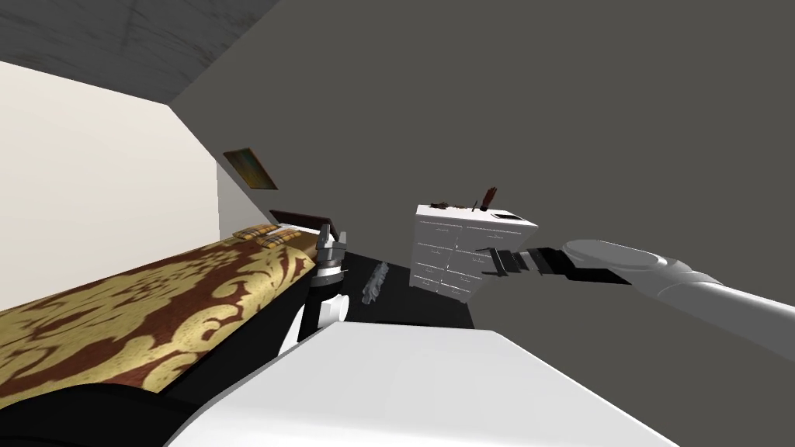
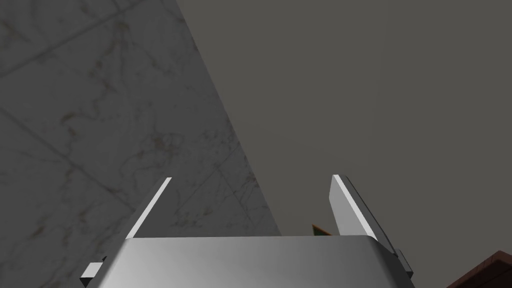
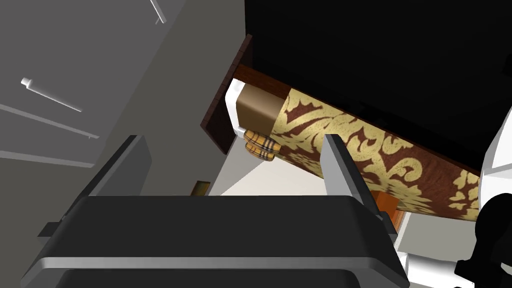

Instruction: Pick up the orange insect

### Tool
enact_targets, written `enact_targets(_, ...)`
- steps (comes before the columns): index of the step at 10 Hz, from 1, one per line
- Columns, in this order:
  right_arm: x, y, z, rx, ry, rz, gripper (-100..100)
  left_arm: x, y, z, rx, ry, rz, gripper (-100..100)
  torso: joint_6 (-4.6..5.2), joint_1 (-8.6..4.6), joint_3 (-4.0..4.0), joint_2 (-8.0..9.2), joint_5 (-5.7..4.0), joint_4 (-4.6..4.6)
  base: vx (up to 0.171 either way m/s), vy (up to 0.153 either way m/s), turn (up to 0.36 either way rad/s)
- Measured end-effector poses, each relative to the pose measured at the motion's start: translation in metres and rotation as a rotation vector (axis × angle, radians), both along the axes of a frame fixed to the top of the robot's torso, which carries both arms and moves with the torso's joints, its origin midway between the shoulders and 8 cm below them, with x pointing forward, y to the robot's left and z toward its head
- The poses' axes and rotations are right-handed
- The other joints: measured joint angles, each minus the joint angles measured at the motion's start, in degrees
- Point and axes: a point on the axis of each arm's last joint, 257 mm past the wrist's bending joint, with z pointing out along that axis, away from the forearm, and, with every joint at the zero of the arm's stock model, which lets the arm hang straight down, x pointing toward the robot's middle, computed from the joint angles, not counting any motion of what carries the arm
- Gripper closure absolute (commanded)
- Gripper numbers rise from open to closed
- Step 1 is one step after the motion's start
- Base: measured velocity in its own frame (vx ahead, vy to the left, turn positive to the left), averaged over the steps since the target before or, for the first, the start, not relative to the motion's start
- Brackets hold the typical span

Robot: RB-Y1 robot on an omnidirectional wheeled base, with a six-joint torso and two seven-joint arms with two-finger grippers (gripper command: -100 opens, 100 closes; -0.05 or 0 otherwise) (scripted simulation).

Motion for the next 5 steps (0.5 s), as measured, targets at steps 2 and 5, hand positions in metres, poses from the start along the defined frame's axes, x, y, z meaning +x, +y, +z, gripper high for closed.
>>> enact_targets(2,-0.002,-0.032,0.008,-0.086,0.016,-0.012,-100,0.000,0.000,0.000,0.000,0.000,0.000,0,-0.03,0.21,-0.10,-0.16,0.06,-0.04,0.034,0.054,0.152)
enact_targets(5,-0.011,-0.089,0.021,-0.229,0.054,-0.047,-100,0.000,0.000,0.000,0.000,0.000,0.000,0,-0.05,0.28,-0.13,-0.22,0.09,-0.05,0.032,0.050,0.141)
